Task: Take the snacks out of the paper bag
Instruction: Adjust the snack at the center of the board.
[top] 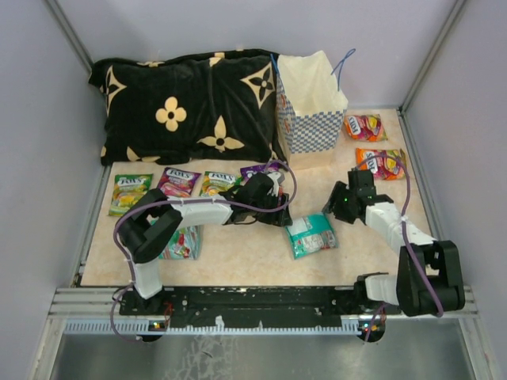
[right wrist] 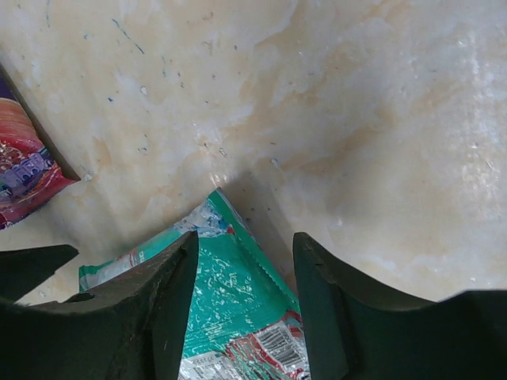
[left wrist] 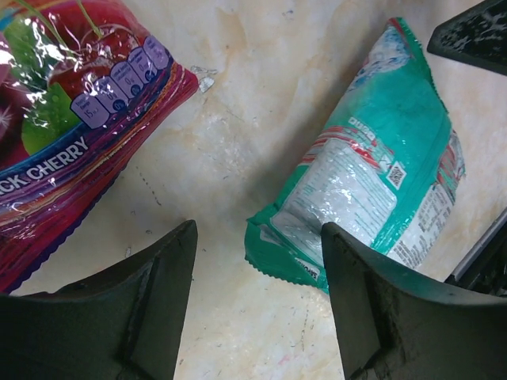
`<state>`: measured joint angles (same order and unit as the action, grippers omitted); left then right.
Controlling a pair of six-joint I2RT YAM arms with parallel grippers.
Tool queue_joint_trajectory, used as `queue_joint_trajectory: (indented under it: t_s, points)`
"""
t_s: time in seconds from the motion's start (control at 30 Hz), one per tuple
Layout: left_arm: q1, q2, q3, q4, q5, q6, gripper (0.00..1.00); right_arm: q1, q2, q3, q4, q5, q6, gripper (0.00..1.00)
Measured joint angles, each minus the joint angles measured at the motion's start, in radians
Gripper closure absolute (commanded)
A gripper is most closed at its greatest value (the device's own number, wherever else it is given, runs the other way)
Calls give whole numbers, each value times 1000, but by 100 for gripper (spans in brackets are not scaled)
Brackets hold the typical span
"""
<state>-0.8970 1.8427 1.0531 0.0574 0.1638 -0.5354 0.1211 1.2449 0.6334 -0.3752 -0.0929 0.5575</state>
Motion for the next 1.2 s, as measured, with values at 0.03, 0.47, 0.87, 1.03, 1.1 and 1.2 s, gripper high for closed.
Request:
queue_joint_trajectory:
  t_s: [0.03,0.47,0.87,1.03,1.1,1.2]
  points:
    - [0,11,0,3,3,-4,32,0,10,0,17,-9,-5,49]
    - [0,39,10,14,10,-50,56,0,101,0,132,-59,-35,54]
    - [1,6,-75,66,32,-100,58,0,137,-25,187,-66,-40,83]
    - [8,-25,-106,63,32,-104,43,0,145,-30,211,-73,-33,100]
    - [14,-45,-121,58,36,-105,38,0,145,-36,216,-74,-32,100]
    - [24,-71,-145,54,43,-108,37,0,144,-45,224,-74,-32,100]
